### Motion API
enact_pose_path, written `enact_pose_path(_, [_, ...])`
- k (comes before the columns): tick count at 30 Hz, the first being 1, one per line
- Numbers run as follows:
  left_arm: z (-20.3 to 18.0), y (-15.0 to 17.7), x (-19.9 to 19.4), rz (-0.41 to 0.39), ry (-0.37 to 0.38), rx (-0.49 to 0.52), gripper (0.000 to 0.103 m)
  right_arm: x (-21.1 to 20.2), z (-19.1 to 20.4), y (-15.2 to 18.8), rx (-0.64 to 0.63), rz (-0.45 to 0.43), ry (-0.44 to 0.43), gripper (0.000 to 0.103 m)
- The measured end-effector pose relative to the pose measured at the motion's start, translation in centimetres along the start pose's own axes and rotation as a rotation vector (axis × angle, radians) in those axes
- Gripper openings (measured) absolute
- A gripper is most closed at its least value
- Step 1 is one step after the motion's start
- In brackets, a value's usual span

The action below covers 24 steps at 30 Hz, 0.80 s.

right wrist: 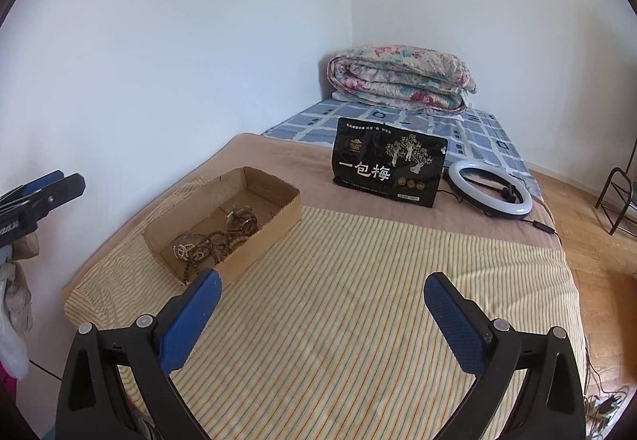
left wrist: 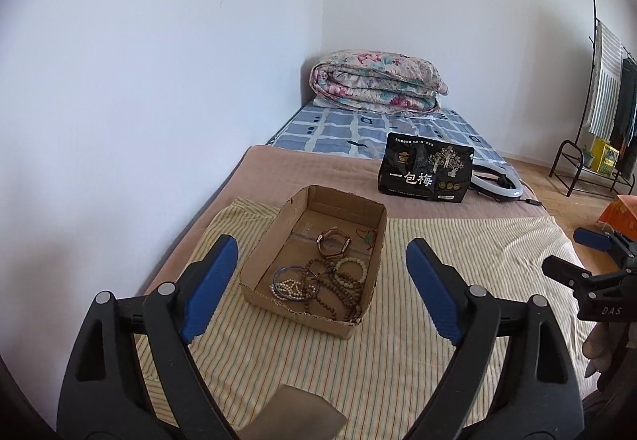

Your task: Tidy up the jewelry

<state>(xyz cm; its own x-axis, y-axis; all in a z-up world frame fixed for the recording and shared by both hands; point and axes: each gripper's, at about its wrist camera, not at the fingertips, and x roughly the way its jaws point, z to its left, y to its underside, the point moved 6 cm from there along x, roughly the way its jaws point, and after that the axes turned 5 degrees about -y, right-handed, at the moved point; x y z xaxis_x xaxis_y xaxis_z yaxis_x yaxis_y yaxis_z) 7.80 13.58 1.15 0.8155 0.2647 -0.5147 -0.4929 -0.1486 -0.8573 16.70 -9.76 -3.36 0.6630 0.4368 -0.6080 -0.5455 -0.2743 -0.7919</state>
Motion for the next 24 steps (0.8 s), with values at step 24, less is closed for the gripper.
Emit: enact_pose_path(24, [-1.0, 0.9, -1.2, -0.016, -0.027, 0.041, 0.103, -0.1, -1.5, 0.5, -0.018, -0.012, 0.058, 0.103])
